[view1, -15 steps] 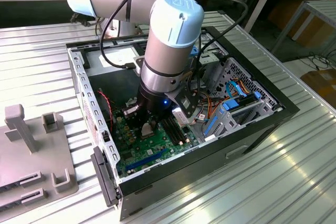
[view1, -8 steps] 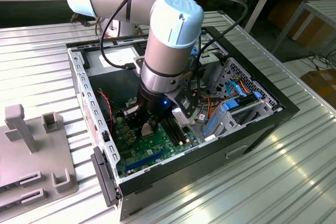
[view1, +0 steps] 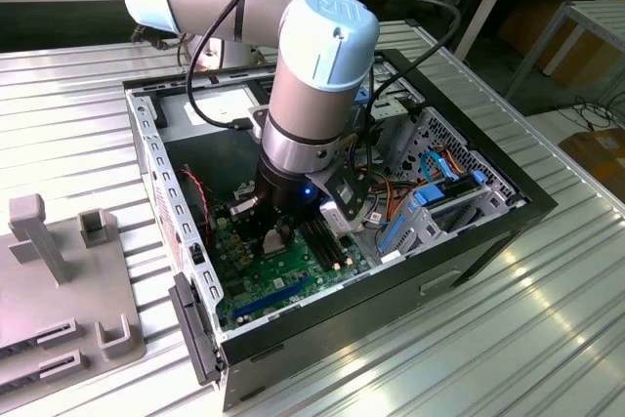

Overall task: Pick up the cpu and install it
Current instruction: 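Place the cpu into insertion slot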

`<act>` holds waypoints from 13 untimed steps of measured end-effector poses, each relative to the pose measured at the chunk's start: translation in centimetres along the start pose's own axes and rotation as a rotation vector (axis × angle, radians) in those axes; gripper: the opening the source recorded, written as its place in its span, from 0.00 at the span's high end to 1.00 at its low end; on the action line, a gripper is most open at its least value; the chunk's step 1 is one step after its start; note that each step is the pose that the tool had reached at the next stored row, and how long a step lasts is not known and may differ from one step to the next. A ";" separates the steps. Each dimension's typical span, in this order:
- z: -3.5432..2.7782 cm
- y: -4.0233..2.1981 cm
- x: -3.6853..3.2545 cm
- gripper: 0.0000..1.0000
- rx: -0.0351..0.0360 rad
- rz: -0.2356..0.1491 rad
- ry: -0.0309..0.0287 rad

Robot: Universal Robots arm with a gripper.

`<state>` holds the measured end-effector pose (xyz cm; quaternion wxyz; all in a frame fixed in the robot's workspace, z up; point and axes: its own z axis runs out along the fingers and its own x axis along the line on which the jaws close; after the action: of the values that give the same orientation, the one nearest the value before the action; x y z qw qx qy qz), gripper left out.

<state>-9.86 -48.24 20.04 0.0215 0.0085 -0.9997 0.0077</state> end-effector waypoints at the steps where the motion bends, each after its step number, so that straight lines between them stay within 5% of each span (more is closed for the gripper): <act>1: 0.05 0.00 0.00 0.53 0.0002 0.000 0.0000; 13: 0.22 0.01 -0.01 0.53 -0.0011 0.000 -0.0003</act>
<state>-9.86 -48.24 19.82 0.0214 0.0085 -0.9997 0.0071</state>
